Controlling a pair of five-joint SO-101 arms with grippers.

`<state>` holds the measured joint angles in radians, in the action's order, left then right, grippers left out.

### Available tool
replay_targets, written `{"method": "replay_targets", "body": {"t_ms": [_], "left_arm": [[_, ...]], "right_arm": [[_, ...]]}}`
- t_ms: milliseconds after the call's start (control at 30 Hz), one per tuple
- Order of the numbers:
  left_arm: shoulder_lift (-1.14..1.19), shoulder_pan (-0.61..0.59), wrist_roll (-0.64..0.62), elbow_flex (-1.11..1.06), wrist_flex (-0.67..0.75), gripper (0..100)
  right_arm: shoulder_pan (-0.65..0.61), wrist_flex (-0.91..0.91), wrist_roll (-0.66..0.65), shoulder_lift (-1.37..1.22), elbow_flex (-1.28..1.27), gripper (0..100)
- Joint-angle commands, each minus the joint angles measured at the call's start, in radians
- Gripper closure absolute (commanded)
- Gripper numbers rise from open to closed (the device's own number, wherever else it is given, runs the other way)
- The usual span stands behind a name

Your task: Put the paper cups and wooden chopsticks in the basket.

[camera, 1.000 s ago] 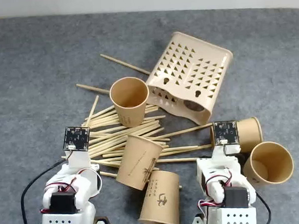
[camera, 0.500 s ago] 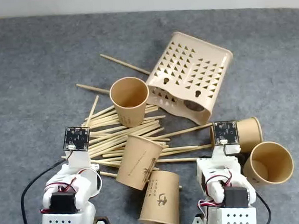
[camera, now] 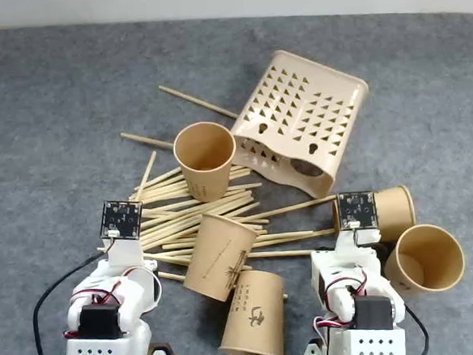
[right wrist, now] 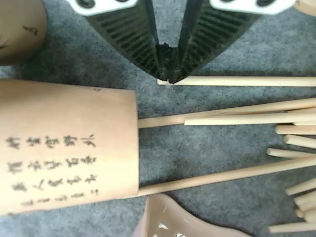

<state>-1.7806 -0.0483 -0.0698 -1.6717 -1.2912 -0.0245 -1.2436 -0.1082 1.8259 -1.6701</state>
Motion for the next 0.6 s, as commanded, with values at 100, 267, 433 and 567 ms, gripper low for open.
{"method": "replay_targets", "body": {"t_ms": [100,267,433,567], "left_arm": [[0.001,-0.007,0.143,0.084,0.002,99],[0.001,-0.008,0.382,0.081,-0.005,99],[0.001,-0.008,0.382,0.077,-0.006,99],[0.001,-0.002,0.382,0.076,-0.002,99]], "right_arm": [[0.012,-0.004,0.003,0.015,-0.154,99.3],[0.012,-0.004,0.003,0.015,-0.154,99.3],[0.012,-0.004,0.003,0.015,-0.154,99.3],[0.012,-0.004,0.003,0.015,-0.154,99.3]]}}
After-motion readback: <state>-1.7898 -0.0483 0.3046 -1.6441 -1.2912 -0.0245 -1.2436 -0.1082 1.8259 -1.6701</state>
